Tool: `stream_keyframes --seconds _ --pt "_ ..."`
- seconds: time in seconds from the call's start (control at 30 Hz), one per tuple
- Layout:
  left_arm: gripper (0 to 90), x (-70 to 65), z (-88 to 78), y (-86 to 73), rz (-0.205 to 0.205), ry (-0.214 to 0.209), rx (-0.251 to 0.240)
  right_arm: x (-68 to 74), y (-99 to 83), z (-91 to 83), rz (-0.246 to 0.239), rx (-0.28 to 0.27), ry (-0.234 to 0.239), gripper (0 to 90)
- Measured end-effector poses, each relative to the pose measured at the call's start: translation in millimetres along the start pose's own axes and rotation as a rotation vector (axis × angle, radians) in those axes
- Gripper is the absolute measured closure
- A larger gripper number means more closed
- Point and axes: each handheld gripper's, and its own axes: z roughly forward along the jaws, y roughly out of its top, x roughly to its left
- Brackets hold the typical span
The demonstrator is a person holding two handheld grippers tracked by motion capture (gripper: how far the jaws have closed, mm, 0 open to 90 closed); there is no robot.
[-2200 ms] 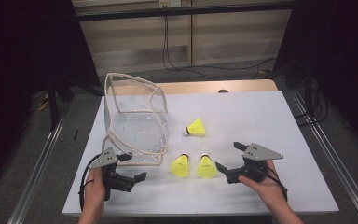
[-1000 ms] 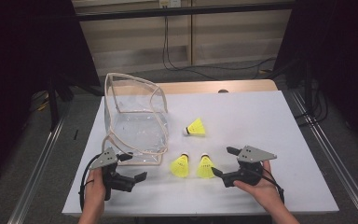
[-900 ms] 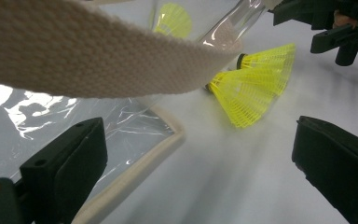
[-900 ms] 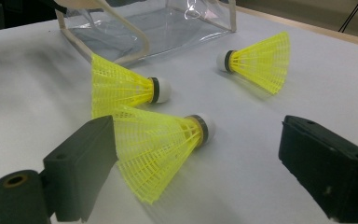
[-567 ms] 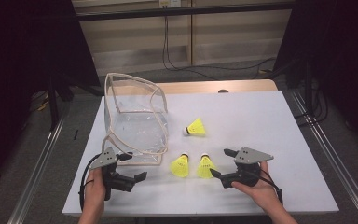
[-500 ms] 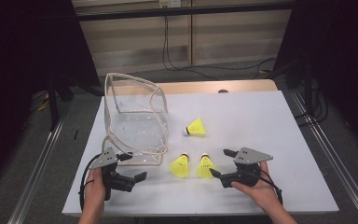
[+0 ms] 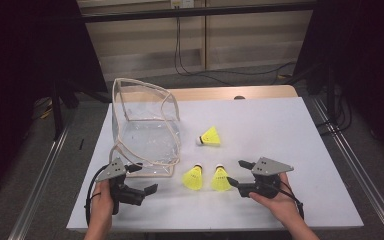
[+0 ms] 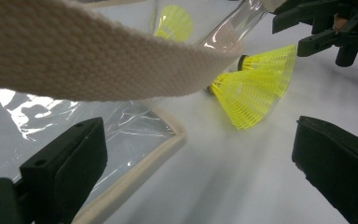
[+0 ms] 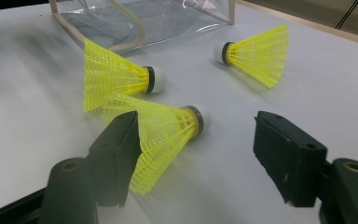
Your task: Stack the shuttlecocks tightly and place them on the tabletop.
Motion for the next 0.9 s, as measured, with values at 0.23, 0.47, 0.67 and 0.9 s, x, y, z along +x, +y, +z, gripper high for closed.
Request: stream_keyframes --seconds 0.23,0.47,0.67,0.9 --pt "3.4 0.0 -0.1 0.1 0.001 -0.001 0.001 -3.1 -1.6 -0.5 0.003 0.005 -0.005 41.1" --pt "3.4 -0.2 0.4 -0.1 -0.002 -0.001 0.000 -3.7 -1.0 -0.9 -0.005 0.013 -0.002 51.3" --pt "3.4 -0.4 0.8 -0.1 -0.001 -0.002 0.002 -3.5 -1.0 -0.1 -0.015 0.027 0.001 63.4" --pt "3.4 -0.5 1.5 -0.2 0.001 -0.004 0.005 -1.9 0.2 1.5 -0.033 0.041 0.011 74.1"
